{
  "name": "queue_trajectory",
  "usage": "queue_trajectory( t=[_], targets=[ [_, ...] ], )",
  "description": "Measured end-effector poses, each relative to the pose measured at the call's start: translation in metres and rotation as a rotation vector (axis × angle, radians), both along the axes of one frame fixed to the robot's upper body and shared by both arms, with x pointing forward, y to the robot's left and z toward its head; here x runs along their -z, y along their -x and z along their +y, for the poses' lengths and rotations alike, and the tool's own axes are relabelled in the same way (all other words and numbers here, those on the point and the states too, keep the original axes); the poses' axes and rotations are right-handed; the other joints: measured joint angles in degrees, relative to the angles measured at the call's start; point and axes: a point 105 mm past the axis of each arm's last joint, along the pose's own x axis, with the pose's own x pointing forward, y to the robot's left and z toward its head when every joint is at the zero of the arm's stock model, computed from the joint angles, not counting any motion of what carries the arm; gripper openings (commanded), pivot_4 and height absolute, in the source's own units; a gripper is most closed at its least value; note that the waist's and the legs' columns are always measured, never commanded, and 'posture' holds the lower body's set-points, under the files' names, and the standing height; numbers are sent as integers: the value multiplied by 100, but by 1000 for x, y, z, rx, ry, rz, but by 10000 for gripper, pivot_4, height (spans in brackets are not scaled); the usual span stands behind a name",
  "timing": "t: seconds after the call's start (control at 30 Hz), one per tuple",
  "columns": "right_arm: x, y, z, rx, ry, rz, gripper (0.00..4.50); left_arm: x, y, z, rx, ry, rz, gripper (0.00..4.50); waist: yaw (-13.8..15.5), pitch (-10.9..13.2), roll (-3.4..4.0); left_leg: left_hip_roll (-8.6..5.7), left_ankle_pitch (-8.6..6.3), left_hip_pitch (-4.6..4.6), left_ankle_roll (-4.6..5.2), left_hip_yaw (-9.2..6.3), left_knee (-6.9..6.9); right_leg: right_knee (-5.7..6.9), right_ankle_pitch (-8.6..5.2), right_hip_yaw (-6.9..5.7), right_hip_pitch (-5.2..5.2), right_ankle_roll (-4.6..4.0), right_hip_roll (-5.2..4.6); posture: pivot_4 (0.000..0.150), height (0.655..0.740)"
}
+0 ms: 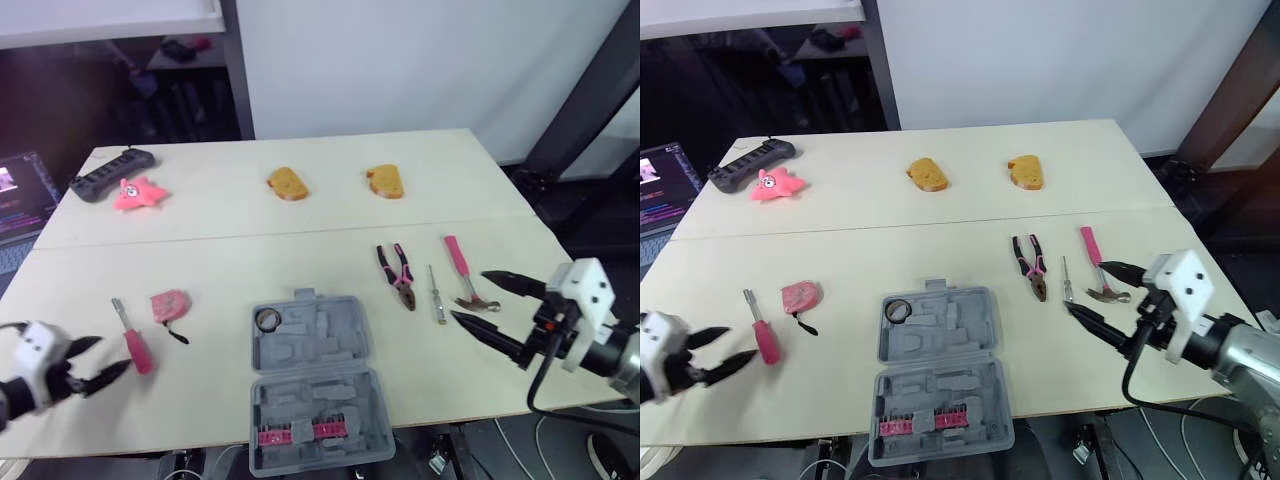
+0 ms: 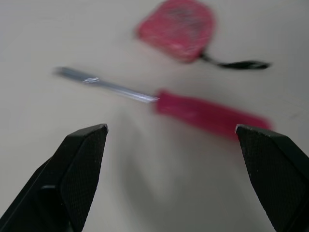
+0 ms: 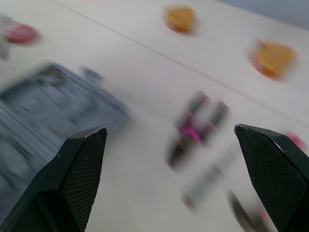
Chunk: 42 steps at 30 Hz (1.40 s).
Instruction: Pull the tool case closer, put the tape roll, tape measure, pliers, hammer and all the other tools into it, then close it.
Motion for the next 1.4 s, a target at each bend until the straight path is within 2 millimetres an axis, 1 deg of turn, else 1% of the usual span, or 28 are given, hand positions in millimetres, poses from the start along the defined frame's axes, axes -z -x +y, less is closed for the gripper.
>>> queue_trajectory(
  t=[0.07,0.17,0.2,0.23,0.3,0.33,0.5,0.6,0.67,0.73,0.97,1.23,1.27,1.3,1.4],
  targets=[
    [-1,-2,14,-58,-23,1,45000,-2,-3,-17,-67,40,-55,44533,65,-6,-4,-12,1,-2,-2,-1,6,0,1,-1,4,2,-12,1500,7400],
    [-2,-1,37,-168,-47,7,45000,-10,-12,-39,-208,90,-155,44533,139,-9,-3,-18,2,1,-3,2,10,-9,2,-1,11,3,-12,1500,7400],
    [-2,0,45,-213,-49,12,45000,-12,-14,-47,-291,120,-187,44533,143,-10,-3,-19,2,3,-3,3,11,-10,2,0,15,4,-13,1500,7400],
    [0,2,54,-271,-48,26,45000,-11,-17,-59,-384,158,-208,44533,154,-10,-2,-24,2,5,-3,5,11,-10,5,3,19,9,-15,1500,7400],
    [2,5,64,-338,-45,44,45000,-5,-18,-74,-443,165,-179,44533,169,-15,-19,-34,2,4,-3,-3,11,-10,5,-3,19,8,0,1500,7400],
    [3,5,67,-357,-43,47,45000,-3,-17,-77,-464,156,-164,44533,169,-17,-21,-33,2,5,-3,-6,11,-9,4,-4,19,7,5,1500,7400],
    [7,7,80,-421,-40,70,45000,-2,-26,-78,-595,104,-127,44533,166,-21,-13,-34,2,10,-3,-3,11,-9,3,-3,23,5,8,1500,7400],
    [8,6,84,-432,-36,71,45000,2,-37,-85,-644,88,-99,44533,174,-21,-18,-37,2,9,-3,-5,12,-10,4,-4,26,5,6,1500,7400],
    [9,6,86,-436,-33,75,45000,0,-45,-90,-647,70,-93,44533,172,-22,-18,-37,2,9,-3,-6,12,-9,4,-5,25,5,7,1500,7400],
    [9,5,86,-427,-32,77,45000,1,-53,-90,-689,64,-70,44533,171,-22,-17,-37,2,9,-3,-6,12,-9,4,-5,25,5,7,1500,7400],
    [9,3,86,-401,-30,71,45000,22,-63,-96,-702,56,21,44533,170,-22,-17,-38,2,10,-4,-5,12,-10,4,-4,25,5,6,1500,7400],
    [9,1,85,-375,-26,71,45000,24,-67,-100,-721,70,36,44533,172,-34,3,-42,3,10,-4,-5,11,-11,4,-4,25,5,2,1500,7400],
    [9,0,85,-372,-25,71,45000,25,-66,-100,-724,71,38,39446,171,-35,4,-42,3,10,-4,-5,11,-11,4,-4,25,5,2,1500,7400],
    [9,0,85,-370,-25,71,45000,25,-66,-100,-728,73,42,36826,171,-36,7,-42,3,10,-4,-5,11,-11,4,-4,25,5,2,1500,7400],
    [9,1,85,-366,-22,68,45000,25,-66,-98,-755,79,49,21472,172,-41,15,-43,3,10,-4,-5,11,-11,4,-4,25,5,1,1500,7400]
  ],
)
